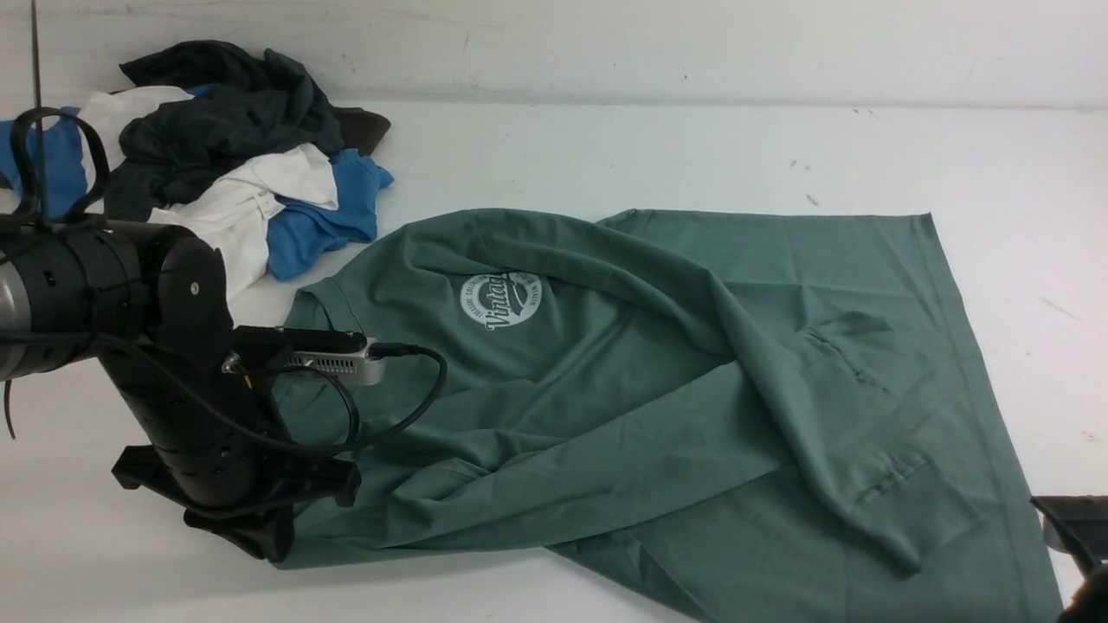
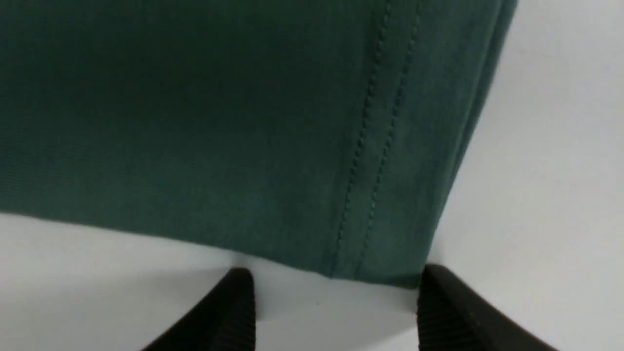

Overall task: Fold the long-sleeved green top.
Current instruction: Use both arms simultaneously to clamp the lower edge of the clothing fabric, then use both arms to drag the lower edge of the fabric forward and fold it over the upper edge

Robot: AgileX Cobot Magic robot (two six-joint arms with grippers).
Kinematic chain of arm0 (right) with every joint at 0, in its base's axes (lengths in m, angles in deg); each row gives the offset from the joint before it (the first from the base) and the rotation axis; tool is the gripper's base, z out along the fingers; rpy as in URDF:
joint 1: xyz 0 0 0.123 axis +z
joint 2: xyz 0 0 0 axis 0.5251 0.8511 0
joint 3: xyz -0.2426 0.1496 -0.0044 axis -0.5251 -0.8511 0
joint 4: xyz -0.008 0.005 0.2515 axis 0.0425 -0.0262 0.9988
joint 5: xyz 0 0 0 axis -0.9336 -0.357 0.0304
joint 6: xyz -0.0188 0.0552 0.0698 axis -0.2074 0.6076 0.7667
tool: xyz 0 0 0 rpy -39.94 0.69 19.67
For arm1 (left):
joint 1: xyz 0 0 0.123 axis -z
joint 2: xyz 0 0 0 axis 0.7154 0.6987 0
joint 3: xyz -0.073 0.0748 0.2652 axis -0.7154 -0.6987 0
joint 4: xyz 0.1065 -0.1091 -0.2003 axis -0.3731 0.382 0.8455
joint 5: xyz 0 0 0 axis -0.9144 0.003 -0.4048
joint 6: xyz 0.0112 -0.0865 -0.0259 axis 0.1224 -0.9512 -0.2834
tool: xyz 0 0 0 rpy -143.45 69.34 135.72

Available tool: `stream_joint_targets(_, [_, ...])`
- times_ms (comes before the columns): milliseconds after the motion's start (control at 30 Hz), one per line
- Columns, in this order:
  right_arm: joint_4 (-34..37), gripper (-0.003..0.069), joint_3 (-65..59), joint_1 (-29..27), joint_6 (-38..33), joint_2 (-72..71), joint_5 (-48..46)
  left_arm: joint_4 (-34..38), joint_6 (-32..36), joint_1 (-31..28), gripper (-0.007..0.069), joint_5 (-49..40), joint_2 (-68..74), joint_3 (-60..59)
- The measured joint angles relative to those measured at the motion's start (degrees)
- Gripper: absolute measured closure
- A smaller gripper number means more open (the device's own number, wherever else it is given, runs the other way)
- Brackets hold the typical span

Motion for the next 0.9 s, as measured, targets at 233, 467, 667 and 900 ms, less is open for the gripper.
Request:
stream_joint_targets(233, [-3.36, 0.0594, 1.51, 0.28, 0.35, 0.64, -0.08, 0.0, 0.0, 0.0, 0.0597, -0.84, -0.71, 0.0])
stream_joint_targets(467, [-9.96, 0.0657, -1.82, 0.28, 6.07, -9.06, -5.34, 0.01, -0.1, 0.0, 0.0597, -7.25, -8.23, -2.76])
stream_joint_targets(667, [-11.84, 0.0657, -3.27, 0.28, 8.9, -18.62, -10.47, 1.01, -0.18, 0.0, 0.0597, -7.44, -16.45, -11.38])
stream_joint_targets(900, [-11.49, 0.0657, -1.91, 0.28, 8.95, -24.85, -13.57, 2.23, -0.18, 0.0, 0.0597, -7.56, -19.33, -13.25])
